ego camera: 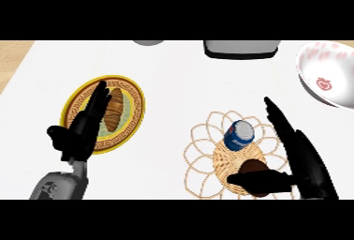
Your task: Pick the can from the placemat and place it in the bowl
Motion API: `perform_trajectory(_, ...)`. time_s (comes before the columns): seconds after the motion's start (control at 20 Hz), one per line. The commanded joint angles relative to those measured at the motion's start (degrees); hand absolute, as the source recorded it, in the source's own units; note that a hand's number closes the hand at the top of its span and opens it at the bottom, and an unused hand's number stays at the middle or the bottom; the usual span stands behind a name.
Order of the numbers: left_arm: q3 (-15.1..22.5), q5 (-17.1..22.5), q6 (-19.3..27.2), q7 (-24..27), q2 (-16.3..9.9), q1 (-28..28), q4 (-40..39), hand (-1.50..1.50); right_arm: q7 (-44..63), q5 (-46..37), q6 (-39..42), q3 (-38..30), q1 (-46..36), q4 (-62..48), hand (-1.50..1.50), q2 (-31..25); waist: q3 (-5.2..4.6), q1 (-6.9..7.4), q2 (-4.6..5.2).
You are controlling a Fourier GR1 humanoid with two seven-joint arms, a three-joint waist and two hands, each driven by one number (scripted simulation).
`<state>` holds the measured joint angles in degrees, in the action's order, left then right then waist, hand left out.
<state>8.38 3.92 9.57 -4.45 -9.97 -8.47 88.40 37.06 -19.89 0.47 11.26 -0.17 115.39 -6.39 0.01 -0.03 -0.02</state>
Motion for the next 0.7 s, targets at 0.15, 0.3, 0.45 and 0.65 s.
perform_trajectory(0.15, -0.5, -3.2, -1.0, 2.1, 3.1, 0.3, -2.9, 0.00, -6.1, -1.5, -2.4, 1.1, 0.9, -6.4, -1.50, 4.0, 0.00, -0.03, 0.02)
perform_trajectory(0.3, -3.0, -2.2, -3.3, 1.0, 1.5, 1.9, 0.2, 0.00, -7.3, -1.6, -2.9, 0.7, 1.0, -9.1, -1.50, 4.8, 0.00, 0.03, 0.02)
perform_trajectory(0.45, -2.0, -3.3, -2.6, -0.5, 3.3, 0.9, 0.3, 0.00, -13.4, 1.6, -2.3, -3.9, -0.5, -14.4, -1.50, 3.5, 0.00, 0.04, 0.03)
perform_trajectory(0.65, -2.6, -4.1, -3.3, -3.4, 3.0, 1.2, 3.7, 0.00, -16.0, -1.4, -3.7, -1.3, 4.3, -15.2, -1.50, 4.1, 0.01, -0.01, 0.00)
